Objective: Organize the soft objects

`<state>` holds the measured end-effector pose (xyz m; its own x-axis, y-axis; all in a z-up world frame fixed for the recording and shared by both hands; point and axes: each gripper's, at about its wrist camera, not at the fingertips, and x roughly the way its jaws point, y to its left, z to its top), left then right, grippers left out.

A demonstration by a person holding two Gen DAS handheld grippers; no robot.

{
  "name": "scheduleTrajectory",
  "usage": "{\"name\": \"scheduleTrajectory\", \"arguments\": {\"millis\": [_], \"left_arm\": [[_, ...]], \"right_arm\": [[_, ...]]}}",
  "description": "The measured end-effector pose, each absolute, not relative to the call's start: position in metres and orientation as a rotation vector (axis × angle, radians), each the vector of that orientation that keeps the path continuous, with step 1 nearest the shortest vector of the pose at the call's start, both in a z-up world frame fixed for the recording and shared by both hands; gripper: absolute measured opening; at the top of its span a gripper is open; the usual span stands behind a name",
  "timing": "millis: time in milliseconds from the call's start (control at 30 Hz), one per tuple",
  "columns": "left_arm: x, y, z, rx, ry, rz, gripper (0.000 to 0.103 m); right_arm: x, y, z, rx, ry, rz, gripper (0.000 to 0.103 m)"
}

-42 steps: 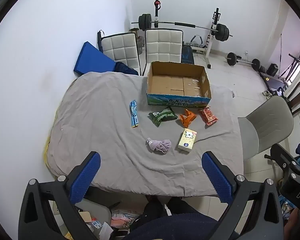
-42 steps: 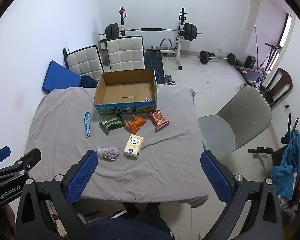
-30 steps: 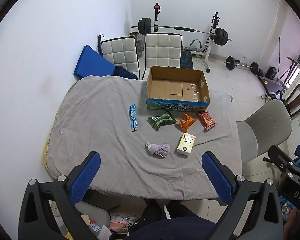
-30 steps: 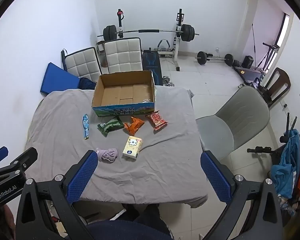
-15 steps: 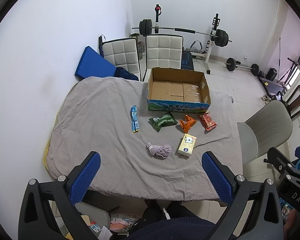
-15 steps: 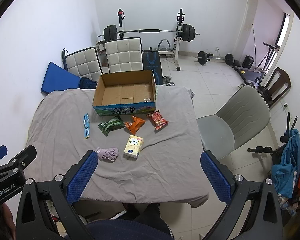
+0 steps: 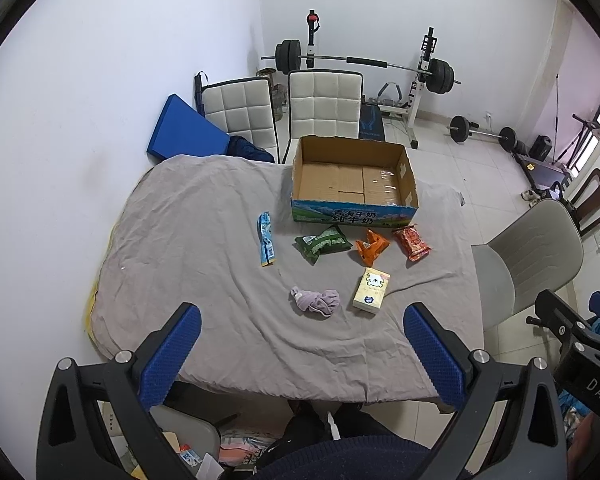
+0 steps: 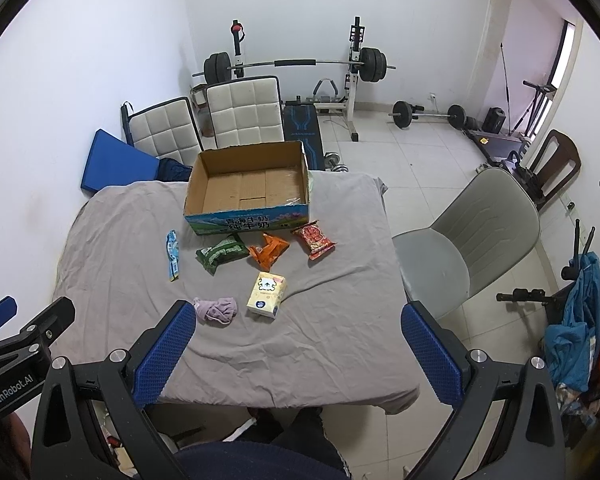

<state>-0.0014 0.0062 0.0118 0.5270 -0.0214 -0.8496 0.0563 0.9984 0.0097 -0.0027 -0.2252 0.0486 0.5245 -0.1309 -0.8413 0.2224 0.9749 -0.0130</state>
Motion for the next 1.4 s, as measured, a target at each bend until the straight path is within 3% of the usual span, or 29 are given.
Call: {"name": "scheduleTrajectory", "arguments": {"millis": [1400], "left_arm": [[-0.009,-0.004,0.022,0.025,0.986,-0.043,0.103]], "right_arm": [[-0.011,-0.234,0.06,0.092,0.963,-0.198,0.103]]}}
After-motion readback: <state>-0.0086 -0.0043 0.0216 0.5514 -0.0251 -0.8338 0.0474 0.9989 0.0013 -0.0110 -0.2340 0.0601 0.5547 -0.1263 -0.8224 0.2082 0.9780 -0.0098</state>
